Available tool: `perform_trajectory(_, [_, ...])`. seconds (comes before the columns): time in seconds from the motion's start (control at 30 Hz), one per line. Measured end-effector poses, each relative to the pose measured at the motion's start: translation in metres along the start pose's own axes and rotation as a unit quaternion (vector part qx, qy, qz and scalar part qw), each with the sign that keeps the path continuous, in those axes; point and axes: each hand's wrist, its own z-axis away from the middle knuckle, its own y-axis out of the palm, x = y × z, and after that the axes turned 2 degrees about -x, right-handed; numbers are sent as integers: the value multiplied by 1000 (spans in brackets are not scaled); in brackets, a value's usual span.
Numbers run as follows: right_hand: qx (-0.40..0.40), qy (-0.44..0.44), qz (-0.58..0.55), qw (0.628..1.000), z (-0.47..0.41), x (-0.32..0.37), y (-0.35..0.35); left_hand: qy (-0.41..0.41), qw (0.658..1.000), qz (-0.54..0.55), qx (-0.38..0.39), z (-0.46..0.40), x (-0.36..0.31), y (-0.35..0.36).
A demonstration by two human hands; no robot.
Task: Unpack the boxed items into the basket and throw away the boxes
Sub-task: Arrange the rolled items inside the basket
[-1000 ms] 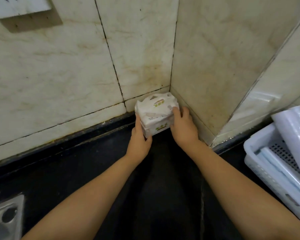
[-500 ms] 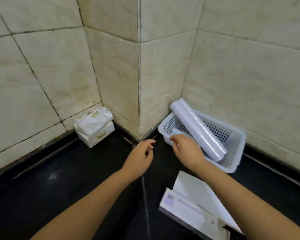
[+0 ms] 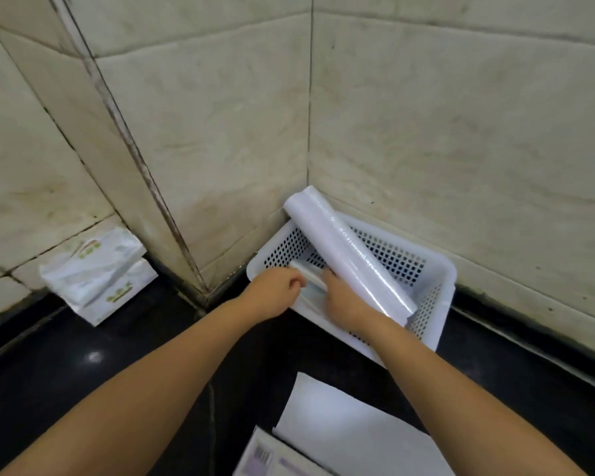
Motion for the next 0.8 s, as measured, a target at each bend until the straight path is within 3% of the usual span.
perform_trajectory(0.13, [-16,-7,74,997,-12,-11,13,-15,1000,-18,10,-34,9,1])
perform_trajectory(0.2, [-11,30,97,995,-17,-13,16,-16,995,-67,69,-50,10,5])
perform_trajectory(0.3, [-38,17,238,970,-23,-16,19,-6,979,-133,155,-67,12,13])
perform_trajectory(0.53, [-70,12,92,993,-22,-20,-1,44,970,-140,196,-94,22,22])
perform_trajectory(0.67, [-81,16,-38,996,-10,-24,-31,40,984,-83,150,-104,29,18])
perform_trajectory(0.8, [-87,1,-13,996,2,-27,-39,74,963,-145,212,-103,27,22])
